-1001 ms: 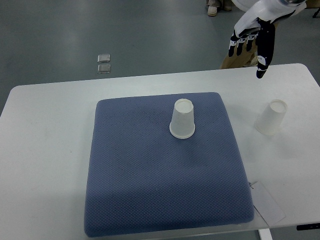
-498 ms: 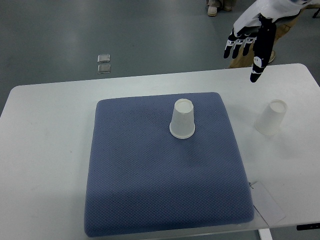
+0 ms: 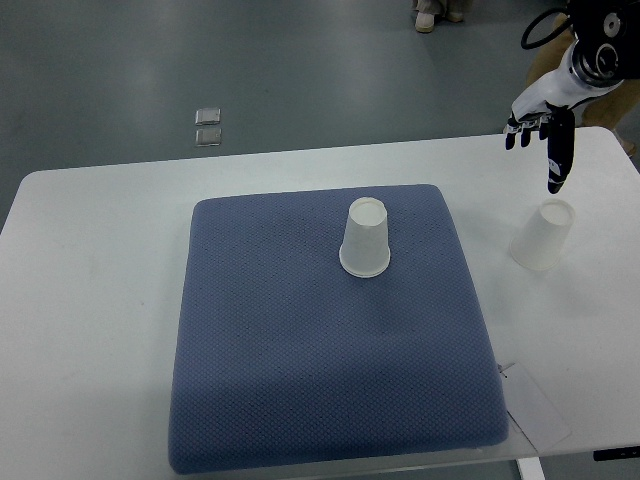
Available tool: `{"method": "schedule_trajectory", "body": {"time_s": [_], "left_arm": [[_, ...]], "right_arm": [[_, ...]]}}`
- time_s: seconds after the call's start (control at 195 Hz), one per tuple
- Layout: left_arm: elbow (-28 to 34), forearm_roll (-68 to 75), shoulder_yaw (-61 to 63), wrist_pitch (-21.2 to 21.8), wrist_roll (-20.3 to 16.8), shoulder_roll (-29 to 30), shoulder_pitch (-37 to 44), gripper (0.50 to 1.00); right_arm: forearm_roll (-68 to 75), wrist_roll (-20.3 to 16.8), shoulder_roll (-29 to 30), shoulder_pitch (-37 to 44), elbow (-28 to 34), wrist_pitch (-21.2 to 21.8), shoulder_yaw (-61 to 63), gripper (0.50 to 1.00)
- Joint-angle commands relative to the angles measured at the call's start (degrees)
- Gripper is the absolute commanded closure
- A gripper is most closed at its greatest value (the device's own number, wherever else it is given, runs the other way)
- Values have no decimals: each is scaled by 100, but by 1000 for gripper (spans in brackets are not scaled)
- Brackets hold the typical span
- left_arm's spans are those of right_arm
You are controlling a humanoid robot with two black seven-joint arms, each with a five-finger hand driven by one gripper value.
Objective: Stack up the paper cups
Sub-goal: 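Move the right hand above the standing white paper cup, then lower the right hand and close its fingers around the white cup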
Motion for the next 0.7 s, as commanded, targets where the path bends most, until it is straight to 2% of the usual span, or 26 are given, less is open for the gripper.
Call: {"method": "schedule_trajectory", "body": {"time_s": [0.0, 0.246, 0.693], "left_arm": [[0, 0, 0, 0, 0, 0, -2, 500], [0, 0, 0, 0, 0, 0, -2, 500], [0, 0, 0, 0, 0, 0, 6, 500]], "right_arm": [[1, -69, -9, -361, -76, -391, -69, 587], [28, -77, -27, -1266, -348, -1314, -86, 589], [54, -236, -88, -2171, -735, -2062, -34, 589]]}}
